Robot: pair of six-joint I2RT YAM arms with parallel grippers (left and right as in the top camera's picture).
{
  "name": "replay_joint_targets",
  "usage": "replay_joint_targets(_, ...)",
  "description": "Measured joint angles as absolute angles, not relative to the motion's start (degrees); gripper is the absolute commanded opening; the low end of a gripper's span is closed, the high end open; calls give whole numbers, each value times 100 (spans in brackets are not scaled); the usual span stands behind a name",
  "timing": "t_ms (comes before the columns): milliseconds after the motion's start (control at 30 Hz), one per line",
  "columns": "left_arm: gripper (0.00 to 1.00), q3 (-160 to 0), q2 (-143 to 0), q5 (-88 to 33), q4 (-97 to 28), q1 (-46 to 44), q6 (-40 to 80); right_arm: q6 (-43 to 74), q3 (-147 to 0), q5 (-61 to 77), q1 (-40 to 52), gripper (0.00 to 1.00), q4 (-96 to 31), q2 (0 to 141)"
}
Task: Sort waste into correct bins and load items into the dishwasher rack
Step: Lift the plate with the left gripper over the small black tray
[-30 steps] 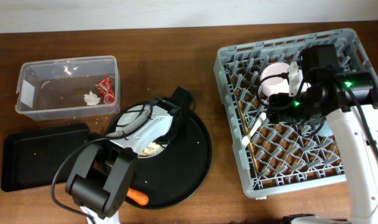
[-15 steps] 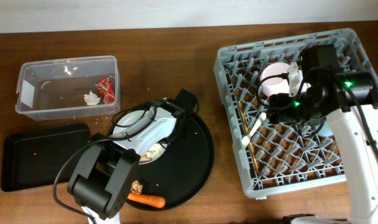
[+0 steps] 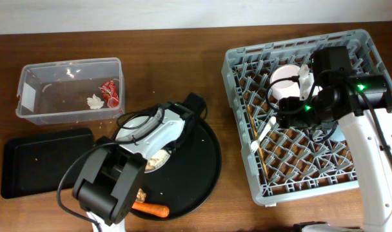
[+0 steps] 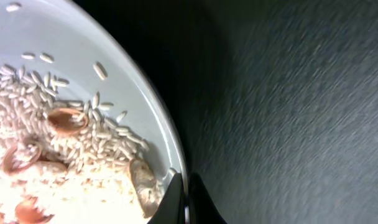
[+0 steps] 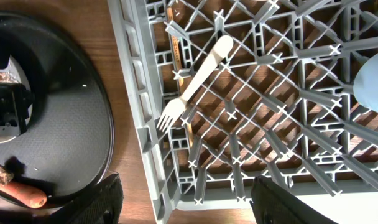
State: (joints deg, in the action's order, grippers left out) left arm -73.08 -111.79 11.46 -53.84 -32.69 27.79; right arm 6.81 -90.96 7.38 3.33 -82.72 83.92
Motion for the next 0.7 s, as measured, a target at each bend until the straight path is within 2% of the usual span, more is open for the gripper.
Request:
replay_joint_targets(200, 0, -7717, -11306, 1229, -6178, -3267, 2749, 685, -9096, 738, 333, 69, -8274, 8392)
replay_joint_targets(700, 0, -8204, -11306, 1507, -7118, -3269, 2816, 681, -9096, 738, 333, 69, -8274, 8392)
